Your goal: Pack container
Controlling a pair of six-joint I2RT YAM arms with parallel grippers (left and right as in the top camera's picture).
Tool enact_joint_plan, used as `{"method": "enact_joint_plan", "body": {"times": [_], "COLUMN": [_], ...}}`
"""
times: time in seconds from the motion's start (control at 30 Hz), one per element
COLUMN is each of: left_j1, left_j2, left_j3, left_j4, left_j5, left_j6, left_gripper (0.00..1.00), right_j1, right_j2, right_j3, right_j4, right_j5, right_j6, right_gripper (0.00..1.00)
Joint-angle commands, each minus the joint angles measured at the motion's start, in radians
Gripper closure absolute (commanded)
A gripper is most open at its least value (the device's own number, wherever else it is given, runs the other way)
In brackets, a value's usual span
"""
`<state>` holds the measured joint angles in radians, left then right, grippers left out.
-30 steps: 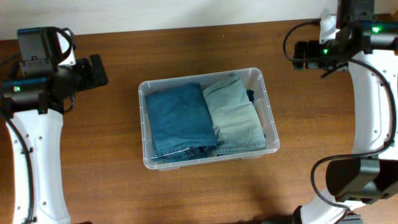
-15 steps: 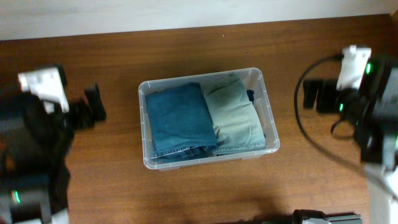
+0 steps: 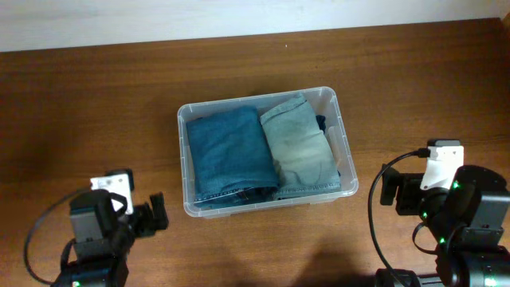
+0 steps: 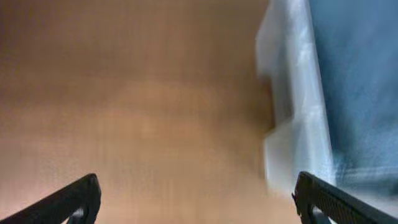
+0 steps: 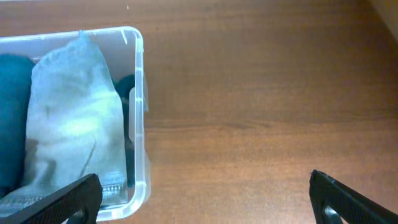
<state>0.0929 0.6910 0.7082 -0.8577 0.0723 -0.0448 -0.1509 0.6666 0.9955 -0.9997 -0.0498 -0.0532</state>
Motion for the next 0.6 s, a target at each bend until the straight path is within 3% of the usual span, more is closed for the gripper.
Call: {"method": "enact_joint_plan", "body": {"times": [0.0,0.13,0.3,0.57], "left_j1": [0.000,0.000,0.000,0.000], "left_j2": [0.010,0.010,0.010,0.010], "left_j3": [-0.003,-0.003,-0.003,-0.003], "left_j4": [-0.107,-0.187,-0.192,-0.192], "left_j5": [0.014,0.014,0.014,0.014], "left_j6": [0.005,0.005,0.005,0.005], "left_gripper": [0.00,0.01,0.01,0.01], "right_j1": [0.000,0.005,0.141,0.088], "right_j2": [0.008,0.015,-0.076,-0.374], "right_j3": [-0.009,-0.009,-0.018,-0.364], "right_j4": [-0.003,-0.003,0.011,0.309], "right_j5": [0.009,0.008,0.028,-0.072], "right_j6": [0.002,0.002,-0.047,-0.047], "right_gripper": [0.02,0.02,0.02,0.02]}}
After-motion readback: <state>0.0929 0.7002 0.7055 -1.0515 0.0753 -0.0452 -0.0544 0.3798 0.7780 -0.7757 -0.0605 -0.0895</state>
